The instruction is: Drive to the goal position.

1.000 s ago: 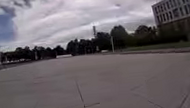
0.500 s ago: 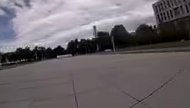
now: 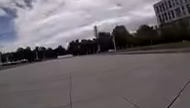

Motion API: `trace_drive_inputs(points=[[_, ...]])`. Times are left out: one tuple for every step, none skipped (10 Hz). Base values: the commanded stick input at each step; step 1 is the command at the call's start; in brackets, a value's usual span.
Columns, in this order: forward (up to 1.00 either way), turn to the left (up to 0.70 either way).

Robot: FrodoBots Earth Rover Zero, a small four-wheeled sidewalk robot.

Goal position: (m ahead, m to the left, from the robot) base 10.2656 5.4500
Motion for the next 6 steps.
trace_drive_inputs(points=[[0.70,0.01],[0.70,0.01],[0.70,0.01],[0.70,0.01],[0.70,0.01],[0.70,0.01]])
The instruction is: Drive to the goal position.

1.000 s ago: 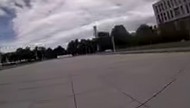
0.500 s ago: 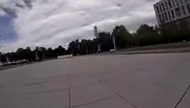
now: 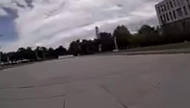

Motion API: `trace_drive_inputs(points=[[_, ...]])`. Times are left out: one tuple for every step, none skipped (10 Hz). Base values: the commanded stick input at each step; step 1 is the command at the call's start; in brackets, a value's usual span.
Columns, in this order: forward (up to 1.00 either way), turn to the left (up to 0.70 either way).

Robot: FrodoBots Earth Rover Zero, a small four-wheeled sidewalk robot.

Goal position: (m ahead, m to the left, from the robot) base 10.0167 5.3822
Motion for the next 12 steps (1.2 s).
trace_drive_inputs(points=[[0.70,0.01],[0.70,0.01],[0.70,0.01],[0.70,0.01],[0.70,0.01],[0.70,0.01],[0.70,0.01],[0.70,0.01],[0.70,0.01],[0.70,0.01],[0.70,0.01],[0.70,0.01]])
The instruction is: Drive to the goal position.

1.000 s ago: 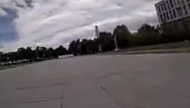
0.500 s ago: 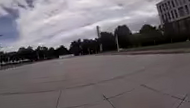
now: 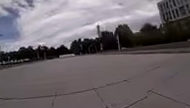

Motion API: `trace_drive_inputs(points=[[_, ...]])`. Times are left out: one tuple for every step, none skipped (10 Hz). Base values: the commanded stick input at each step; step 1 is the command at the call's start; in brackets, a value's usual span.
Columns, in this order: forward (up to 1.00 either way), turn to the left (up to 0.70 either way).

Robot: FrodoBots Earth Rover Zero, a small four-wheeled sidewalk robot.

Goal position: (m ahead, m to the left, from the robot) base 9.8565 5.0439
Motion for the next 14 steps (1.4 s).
trace_drive_inputs(points=[[0.70,0.01],[0.70,0.01],[0.70,0.01],[0.70,0.01],[0.70,0.01],[0.70,0.01],[0.70,0.01],[0.70,0.01],[0.70,0.01],[0.70,0.01],[0.70,0.01],[0.70,0.01],[0.70,0.01],[0.70,0.01]])
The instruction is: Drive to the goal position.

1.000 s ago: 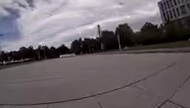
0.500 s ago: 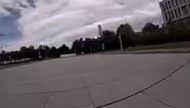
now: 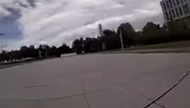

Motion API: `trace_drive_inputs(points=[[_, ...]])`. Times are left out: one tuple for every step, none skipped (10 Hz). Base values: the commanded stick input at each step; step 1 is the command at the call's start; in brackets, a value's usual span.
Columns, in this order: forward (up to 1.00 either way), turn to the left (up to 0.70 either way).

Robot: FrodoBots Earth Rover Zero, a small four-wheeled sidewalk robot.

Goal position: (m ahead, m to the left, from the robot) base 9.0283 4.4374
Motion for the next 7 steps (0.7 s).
trace_drive_inputs(points=[[0.70,0.01],[0.70,0.01],[0.70,0.01],[0.70,0.01],[0.70,0.01],[0.70,0.01],[0.70,0.01]])
